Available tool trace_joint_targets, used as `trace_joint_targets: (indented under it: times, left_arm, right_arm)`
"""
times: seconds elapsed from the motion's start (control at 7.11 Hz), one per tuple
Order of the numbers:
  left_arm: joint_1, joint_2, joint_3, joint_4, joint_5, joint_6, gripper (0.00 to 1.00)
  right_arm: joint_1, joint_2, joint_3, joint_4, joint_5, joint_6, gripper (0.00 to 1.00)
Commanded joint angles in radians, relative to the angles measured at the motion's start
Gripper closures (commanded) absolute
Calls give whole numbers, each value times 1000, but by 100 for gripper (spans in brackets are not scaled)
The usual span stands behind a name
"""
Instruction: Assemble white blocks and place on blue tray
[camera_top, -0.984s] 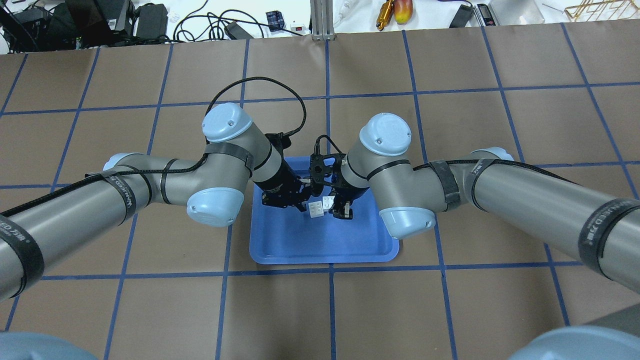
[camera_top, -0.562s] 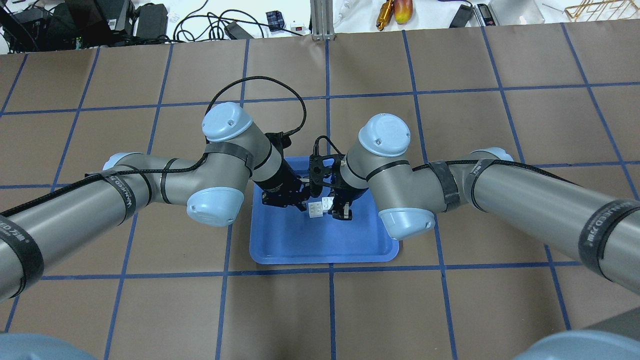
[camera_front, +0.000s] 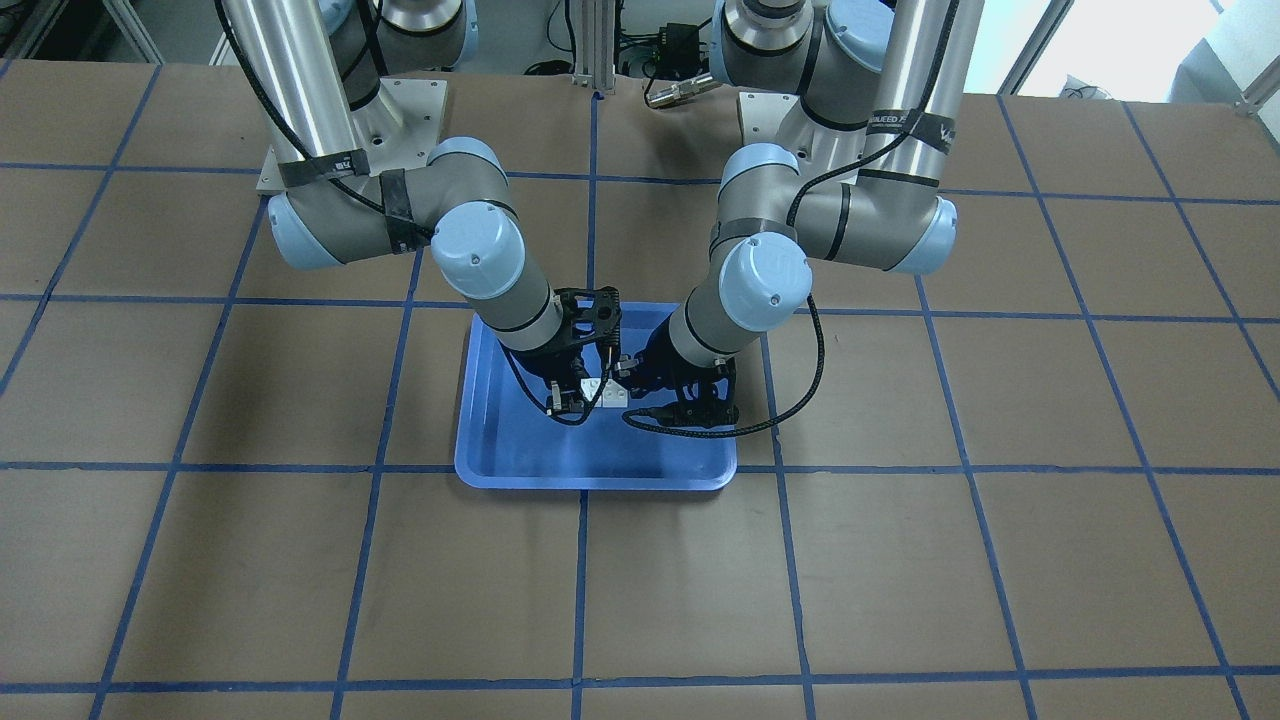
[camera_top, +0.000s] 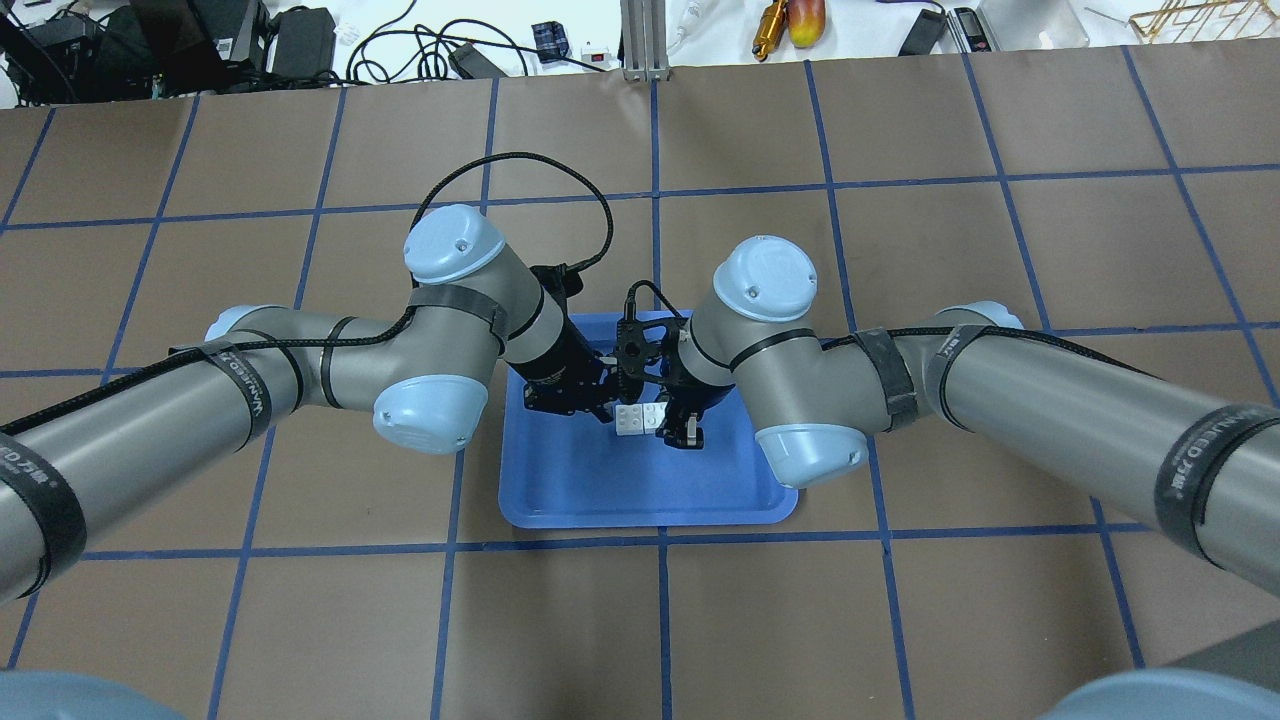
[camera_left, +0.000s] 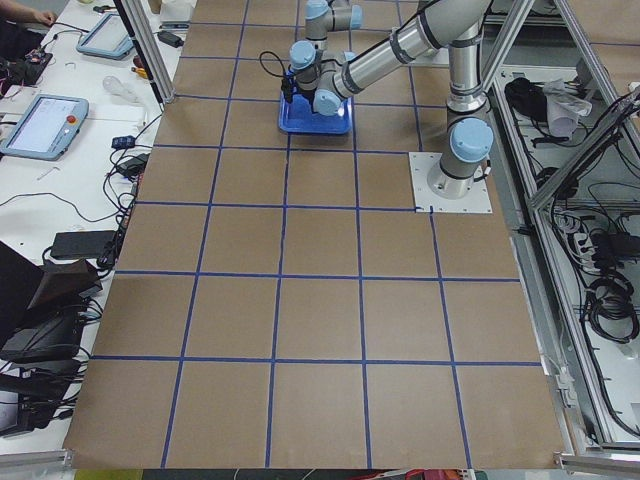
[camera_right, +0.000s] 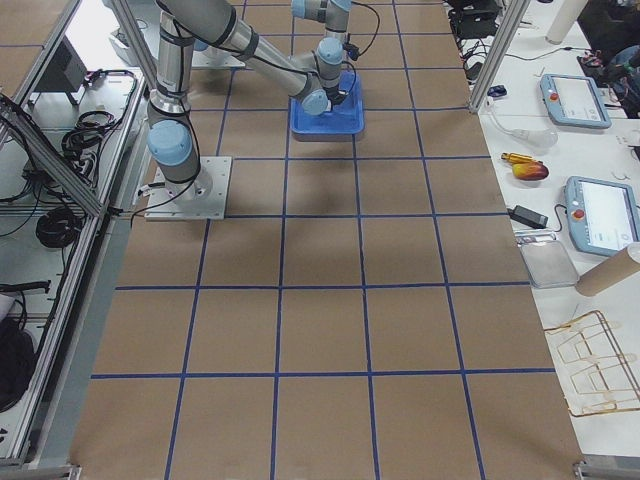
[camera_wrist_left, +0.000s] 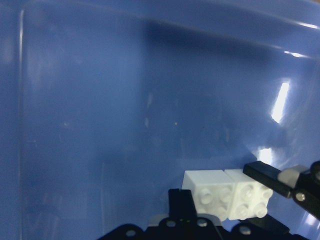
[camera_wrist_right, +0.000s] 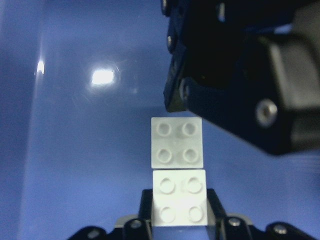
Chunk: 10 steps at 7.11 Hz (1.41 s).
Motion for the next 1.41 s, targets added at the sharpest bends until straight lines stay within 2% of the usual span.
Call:
trace_joint_targets:
  times: [0.0, 0.42, 0.56, 0.7, 0.84, 1.27]
  left_arm:
    - [0, 0, 1, 1, 0, 0, 100]
    - [0, 0, 3, 1, 0, 0, 100]
    - [0, -1, 3, -1, 0, 0, 100]
    - [2, -4, 1, -3, 3, -2, 100]
    - [-2, -4, 0, -3, 3, -3, 100]
    - [-5, -7, 0, -1, 2, -17, 100]
  right_arm:
    - [0, -1, 2, -2, -6, 12, 0]
    - [-11, -21, -14, -1, -3, 32, 0]
    - [-21, -65, -41, 104, -5, 32, 0]
    - [-38, -118, -113, 280, -6, 38, 0]
    - [-69, -140, -192, 441, -9, 37, 0]
    - [-185, -176, -459, 803, -8, 35, 0]
